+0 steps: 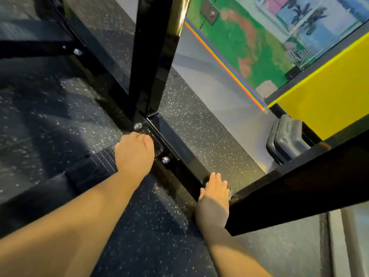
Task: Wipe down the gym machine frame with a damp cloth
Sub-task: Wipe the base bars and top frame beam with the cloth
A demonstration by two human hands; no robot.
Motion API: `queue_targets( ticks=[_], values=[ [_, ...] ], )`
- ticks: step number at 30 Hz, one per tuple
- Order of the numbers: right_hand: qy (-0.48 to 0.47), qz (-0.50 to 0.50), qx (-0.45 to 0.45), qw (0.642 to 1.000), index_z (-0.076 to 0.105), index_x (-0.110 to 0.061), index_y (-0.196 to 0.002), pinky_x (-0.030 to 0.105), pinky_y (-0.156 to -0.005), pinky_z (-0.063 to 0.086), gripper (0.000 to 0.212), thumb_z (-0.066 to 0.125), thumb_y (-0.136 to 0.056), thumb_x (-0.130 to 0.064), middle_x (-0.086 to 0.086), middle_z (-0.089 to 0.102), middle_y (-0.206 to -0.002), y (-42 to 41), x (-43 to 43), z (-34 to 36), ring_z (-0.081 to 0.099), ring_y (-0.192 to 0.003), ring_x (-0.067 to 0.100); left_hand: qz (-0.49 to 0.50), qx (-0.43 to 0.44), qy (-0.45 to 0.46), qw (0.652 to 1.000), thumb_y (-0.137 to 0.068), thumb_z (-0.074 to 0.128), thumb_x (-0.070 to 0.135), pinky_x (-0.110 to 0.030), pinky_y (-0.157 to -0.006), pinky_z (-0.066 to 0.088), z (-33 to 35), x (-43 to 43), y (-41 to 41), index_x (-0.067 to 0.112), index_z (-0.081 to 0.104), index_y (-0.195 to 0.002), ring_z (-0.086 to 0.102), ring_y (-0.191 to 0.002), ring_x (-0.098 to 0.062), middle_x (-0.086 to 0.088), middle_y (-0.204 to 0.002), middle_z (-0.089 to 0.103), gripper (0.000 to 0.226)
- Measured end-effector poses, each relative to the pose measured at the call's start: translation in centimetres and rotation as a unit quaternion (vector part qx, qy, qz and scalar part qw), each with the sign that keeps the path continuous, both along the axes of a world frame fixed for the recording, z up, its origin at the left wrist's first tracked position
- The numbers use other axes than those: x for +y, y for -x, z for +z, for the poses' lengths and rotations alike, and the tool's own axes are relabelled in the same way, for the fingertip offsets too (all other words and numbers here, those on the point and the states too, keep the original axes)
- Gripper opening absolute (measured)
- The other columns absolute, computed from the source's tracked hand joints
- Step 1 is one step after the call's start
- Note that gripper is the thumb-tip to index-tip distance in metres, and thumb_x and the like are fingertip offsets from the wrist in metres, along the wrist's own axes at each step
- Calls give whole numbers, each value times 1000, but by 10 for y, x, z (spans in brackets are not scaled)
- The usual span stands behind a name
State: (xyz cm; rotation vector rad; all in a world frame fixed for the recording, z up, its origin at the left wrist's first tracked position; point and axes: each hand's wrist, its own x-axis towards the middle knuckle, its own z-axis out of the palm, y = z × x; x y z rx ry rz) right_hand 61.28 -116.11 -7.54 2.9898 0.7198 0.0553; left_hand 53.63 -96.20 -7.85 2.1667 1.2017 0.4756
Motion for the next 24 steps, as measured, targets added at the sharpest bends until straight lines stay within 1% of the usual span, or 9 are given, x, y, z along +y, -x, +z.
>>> queue_targets(
  ticks=[1, 4, 7, 9, 11, 13, 17, 20, 24],
  values=[
    [-51, -16, 12, 998, 42, 2, -140, 51, -106, 38, 65, 72, -82, -9, 23, 45, -143, 5, 2, 1, 43, -130, 45, -1, -3, 8, 1000, -87, 9, 29, -41, -85, 41, 0, 1, 1, 11, 69, -105, 53, -100, -31, -12, -111, 62, 65],
    [-127, 5, 99, 987, 19, -3, -151, 35, -120, 10, 59, 45, -99, -13, 12, 21, -157, 14, 30, 10, 17, -146, 28, 9, -3, 50, 999, -90, 12, 24, -42, -84, 42, 6, 5, 3, 9, 69, -100, 52, -99, -32, -14, -110, 62, 60],
    [-113, 117, 78, 984, 8, -7, -153, 25, -114, -10, 60, 39, -101, -14, 8, 6, -161, 12, 87, 8, 3, -149, 21, 29, -23, 93, 995, -97, 18, 18, -42, -83, 41, 15, 4, 0, 5, 67, -100, 52, -95, -33, -16, -107, 59, 51],
    [-117, 200, 104, 967, 10, -5, -152, 25, -115, -8, 62, 41, -100, -15, 9, 6, -161, 6, 136, 2, 5, -149, 21, 34, -44, 98, 994, -98, 24, 15, -40, -80, 41, 21, 10, 2, 2, 67, -99, 50, -89, -29, -16, -101, 57, 45],
    [-115, 247, 143, 951, 15, -7, -152, 31, -119, 7, 61, 44, -99, -16, 8, 11, -160, -7, 171, 0, 12, -147, 25, 34, -40, 59, 997, -97, 28, 17, -41, -79, 42, 21, 23, 10, 5, 67, -98, 51, -91, -30, -15, -103, 58, 41],
    [-93, 270, 167, 944, 16, -17, -152, 41, -118, 19, 60, 45, -99, -18, 0, 9, -161, -25, 174, 2, 15, -146, 28, 32, 13, 24, 999, -96, 33, 23, -40, -78, 42, 17, 40, 23, 13, 68, -102, 52, -98, -33, -12, -110, 58, 36],
    [30, 254, 127, 958, 4, -24, -154, 47, -119, -5, 59, 32, -103, -35, -4, -10, -161, -41, 106, 14, -11, -148, 25, -40, 103, 121, 987, -96, 37, 23, -38, -81, 48, 9, 50, 47, 17, 64, -100, 58, -95, -30, -8, -113, 64, 27],
    [104, 232, 104, 962, -7, -25, -153, 45, -118, -7, 62, 26, -103, -42, 1, -19, -159, -24, 77, 14, -16, -147, 27, -75, 134, 139, 978, -97, 37, 21, -34, -88, 46, 5, 50, 65, 19, 64, -112, 57, -103, -27, -6, -120, 61, 31],
    [15, 273, 62, 960, -1, -18, -154, 41, -119, -3, 62, 24, -103, -43, 8, -7, -161, -23, 141, 3, -6, -148, 27, -86, 223, 176, 955, -99, 30, 23, -32, -106, 34, 11, 53, 83, 25, 39, -142, 41, -130, -27, -5, -146, 38, 44]
  ],
)
